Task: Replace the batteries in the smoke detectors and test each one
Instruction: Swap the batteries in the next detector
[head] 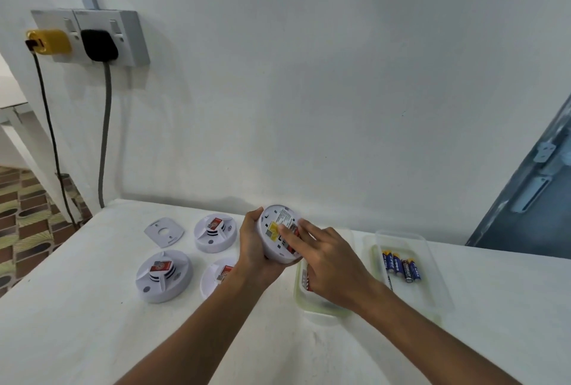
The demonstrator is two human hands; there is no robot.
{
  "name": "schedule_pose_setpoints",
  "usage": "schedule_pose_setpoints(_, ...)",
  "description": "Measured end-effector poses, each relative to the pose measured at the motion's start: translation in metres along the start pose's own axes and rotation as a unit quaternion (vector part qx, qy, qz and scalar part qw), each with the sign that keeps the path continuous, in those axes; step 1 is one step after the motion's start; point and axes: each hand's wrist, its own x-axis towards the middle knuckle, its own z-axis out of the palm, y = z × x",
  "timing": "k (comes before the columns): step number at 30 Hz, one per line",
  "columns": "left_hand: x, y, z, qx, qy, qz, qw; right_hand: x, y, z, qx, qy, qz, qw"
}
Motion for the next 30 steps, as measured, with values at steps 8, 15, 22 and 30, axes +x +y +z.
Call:
schedule_pose_setpoints(8,0.000,-0.004,-0.007,0.005,-0.003,0.008,1.000,-0.008,-0.002,0.007,0.019,-0.005,-0.029,0.999)
schedule_pose_setpoints(15,-0.003,0.001,-0.010,-0.034,-0.103,0.048,0.993,-0.003,-0.009,0.003,0.360,0.180,0.212,0.891)
schedule_pose_setpoints(22,-0.012,0.009,-0.004,-0.021,-0.069,0.079,0.994,0.009,-0.019,0.010,0.282,0.220,0.209,0.910)
schedule_pose_setpoints(30,-0.014,0.009,-0.007,0.005,-0.047,0.098,0.994,0.008,-0.027,0.015,0.237,0.236,0.172,0.927)
